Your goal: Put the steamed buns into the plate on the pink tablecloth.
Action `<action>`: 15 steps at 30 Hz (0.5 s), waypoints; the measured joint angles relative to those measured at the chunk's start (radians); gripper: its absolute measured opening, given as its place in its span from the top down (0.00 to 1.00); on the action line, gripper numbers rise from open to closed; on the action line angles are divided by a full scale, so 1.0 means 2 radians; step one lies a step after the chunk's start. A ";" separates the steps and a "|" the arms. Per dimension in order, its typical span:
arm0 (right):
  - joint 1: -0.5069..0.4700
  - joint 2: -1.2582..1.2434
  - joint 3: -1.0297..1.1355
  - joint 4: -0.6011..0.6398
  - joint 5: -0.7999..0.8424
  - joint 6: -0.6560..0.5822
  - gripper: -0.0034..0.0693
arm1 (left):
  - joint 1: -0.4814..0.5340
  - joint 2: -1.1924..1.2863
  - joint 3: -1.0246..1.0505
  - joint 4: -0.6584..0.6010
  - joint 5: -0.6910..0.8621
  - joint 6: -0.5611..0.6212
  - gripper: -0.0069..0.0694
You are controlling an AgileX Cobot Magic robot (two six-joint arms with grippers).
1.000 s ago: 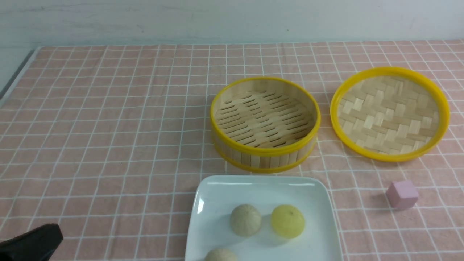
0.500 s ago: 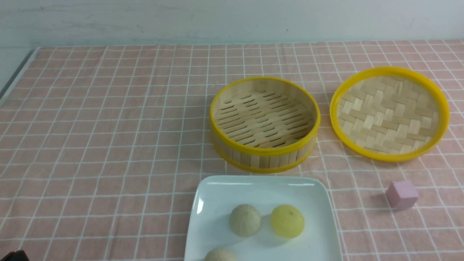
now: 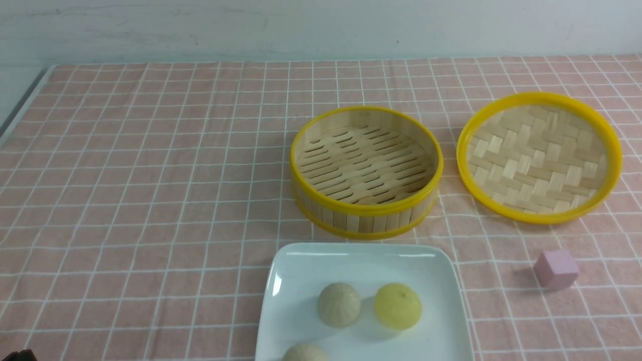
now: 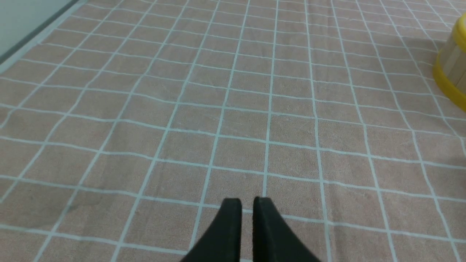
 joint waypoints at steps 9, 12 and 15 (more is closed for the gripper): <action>0.000 0.000 0.000 0.000 0.000 0.000 0.76 | 0.000 0.000 0.000 0.002 0.001 0.000 0.80; 0.000 0.000 0.000 0.000 0.000 0.000 0.76 | 0.000 0.000 0.000 0.002 0.001 0.000 0.79; 0.000 0.000 0.000 0.000 0.000 0.000 0.75 | 0.000 0.000 0.000 0.002 0.001 0.000 0.79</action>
